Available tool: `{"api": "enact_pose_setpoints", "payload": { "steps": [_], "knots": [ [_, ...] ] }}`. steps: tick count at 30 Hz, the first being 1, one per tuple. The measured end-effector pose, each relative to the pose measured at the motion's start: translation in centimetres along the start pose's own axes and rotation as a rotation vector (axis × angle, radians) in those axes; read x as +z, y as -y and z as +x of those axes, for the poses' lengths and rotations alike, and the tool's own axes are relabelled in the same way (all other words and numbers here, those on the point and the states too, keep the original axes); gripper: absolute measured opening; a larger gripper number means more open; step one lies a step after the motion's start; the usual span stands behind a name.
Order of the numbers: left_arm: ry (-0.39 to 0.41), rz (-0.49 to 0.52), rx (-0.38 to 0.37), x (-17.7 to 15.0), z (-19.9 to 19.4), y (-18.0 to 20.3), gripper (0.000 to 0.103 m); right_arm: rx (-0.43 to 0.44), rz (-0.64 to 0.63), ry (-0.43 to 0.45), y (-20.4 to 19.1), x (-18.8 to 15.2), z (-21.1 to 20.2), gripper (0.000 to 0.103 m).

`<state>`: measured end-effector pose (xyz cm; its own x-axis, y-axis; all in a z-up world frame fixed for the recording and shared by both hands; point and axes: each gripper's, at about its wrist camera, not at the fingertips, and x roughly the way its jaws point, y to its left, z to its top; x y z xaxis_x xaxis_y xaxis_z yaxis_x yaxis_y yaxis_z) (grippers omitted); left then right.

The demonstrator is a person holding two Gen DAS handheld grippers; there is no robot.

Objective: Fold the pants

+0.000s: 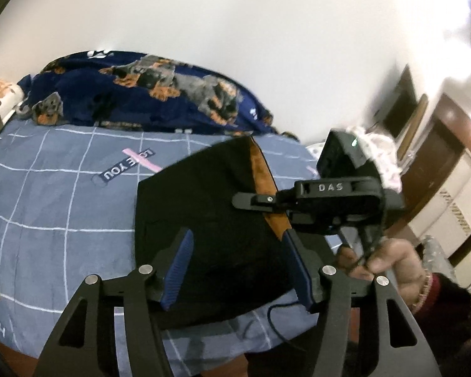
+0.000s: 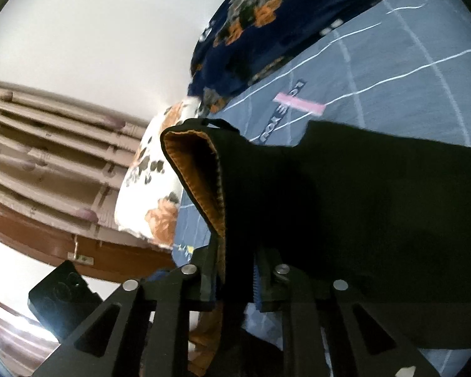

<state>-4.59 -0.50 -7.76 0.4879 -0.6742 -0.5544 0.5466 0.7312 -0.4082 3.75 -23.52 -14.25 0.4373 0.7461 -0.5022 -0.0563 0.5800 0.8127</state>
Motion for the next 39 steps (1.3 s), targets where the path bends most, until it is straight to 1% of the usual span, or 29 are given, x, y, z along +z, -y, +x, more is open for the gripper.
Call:
{"api": "enact_pose_setpoints", "payload": {
  "steps": [2, 4, 7, 12, 15, 18, 22, 25, 30, 39],
  "knots": [
    [0.012, 0.000, 0.008, 0.1, -0.5, -0.3, 0.062, 0.016, 0.037, 0.024, 1.3, 0.2, -1.1, 0.015],
    [0.015, -0.018, 0.051, 0.4, -0.7, -1.2, 0.064, 0.016, 0.051, 0.044, 2.1, 0.3, -2.1, 0.015],
    [0.003, -0.080, 0.061, 0.4, -0.7, -2.8, 0.064, 0.027, 0.070, 0.070, 3.1, 0.4, -3.5, 0.015],
    [-0.045, -0.198, 0.058, -0.2, 0.4, -5.6, 0.064, 0.040, 0.112, 0.111, 5.1, 0.1, -5.9, 0.015],
    [-0.084, -0.233, 0.064, -0.8, 1.6, -6.6, 0.064, 0.048, 0.137, 0.139, 6.6, -0.4, -7.5, 0.015],
    [-0.119, -0.236, 0.063, -1.5, 2.5, -6.7, 0.064, 0.045, 0.163, 0.166, 8.2, -0.9, -9.0, 0.015],
    [-0.174, -0.209, 0.064, -2.3, 4.0, -5.9, 0.064, 0.041, 0.203, 0.189, 10.4, -1.8, -10.6, 0.015],
    [-0.211, -0.187, 0.055, -2.5, 4.9, -5.2, 0.064, 0.031, 0.210, 0.197, 11.3, -2.2, -11.1, 0.015],
    [-0.252, -0.173, 0.021, -2.9, 6.1, -4.0, 0.064, 0.017, 0.215, 0.216, 12.5, -2.6, -12.3, 0.015],
    [-0.314, -0.144, 0.006, -3.8, 7.5, -3.1, 0.065, -0.002, 0.249, 0.259, 15.2, -3.3, -14.8, 0.015]
  ]
}}
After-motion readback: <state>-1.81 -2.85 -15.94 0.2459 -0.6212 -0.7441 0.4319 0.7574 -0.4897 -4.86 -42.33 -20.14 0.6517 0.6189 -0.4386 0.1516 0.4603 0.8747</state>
